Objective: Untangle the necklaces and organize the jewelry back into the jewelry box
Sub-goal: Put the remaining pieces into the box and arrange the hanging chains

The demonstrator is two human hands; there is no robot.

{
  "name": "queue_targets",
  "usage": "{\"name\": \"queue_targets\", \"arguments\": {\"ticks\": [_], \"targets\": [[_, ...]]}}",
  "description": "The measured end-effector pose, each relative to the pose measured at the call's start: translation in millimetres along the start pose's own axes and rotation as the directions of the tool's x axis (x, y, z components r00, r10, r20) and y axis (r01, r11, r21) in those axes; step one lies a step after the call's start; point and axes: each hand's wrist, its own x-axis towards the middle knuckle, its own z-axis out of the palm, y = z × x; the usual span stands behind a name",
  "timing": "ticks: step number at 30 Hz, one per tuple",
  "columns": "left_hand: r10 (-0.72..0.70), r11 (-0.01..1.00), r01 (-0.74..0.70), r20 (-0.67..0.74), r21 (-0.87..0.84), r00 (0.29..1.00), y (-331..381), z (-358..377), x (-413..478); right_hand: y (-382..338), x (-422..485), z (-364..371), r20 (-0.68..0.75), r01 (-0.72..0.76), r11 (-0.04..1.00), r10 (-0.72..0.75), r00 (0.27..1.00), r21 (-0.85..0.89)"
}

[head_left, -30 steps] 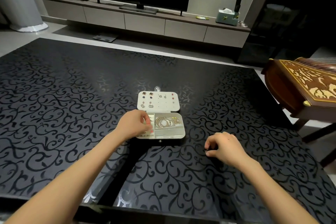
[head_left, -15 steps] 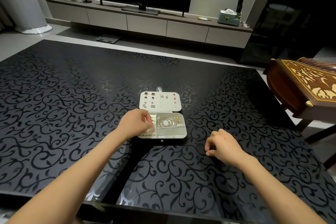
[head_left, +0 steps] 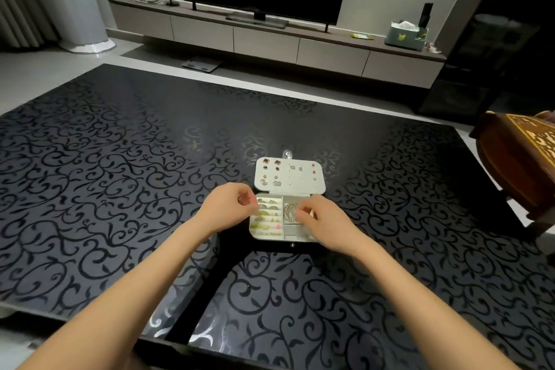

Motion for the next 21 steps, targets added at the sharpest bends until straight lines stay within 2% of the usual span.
{"name": "queue_targets", "arguments": {"ticks": [4, 12, 15, 18, 21], "targets": [[-0.001, 1.000, 0.001, -0.008, -0.026, 1.000, -5, -6, 2, -21, 25, 10, 0.069, -0.078, 0.974, 0.064, 0.996, 0.213], [0.000, 0.999, 0.000, -0.018, -0.033, 1.000, -17, -10, 6, -28, 45, 25, 0.246, -0.237, 0.907, 0.156, 0.957, 0.349], [-0.007, 0.999, 0.006, -0.008, -0.048, 1.000, -21, -9, 7, -27, 51, 27, 0.286, -0.243, 0.930, 0.162, 0.944, 0.276], [-0.011, 0.998, 0.011, -0.006, -0.055, 1.000, -25, -8, 8, -27, 55, 31, 0.265, -0.205, 0.966, 0.158, 0.951, 0.161], [-0.018, 0.998, 0.018, -0.008, -0.058, 1.000, -28, -8, 8, -25, 58, 33, 0.265, -0.211, 0.971, 0.175, 0.948, 0.116]]}}
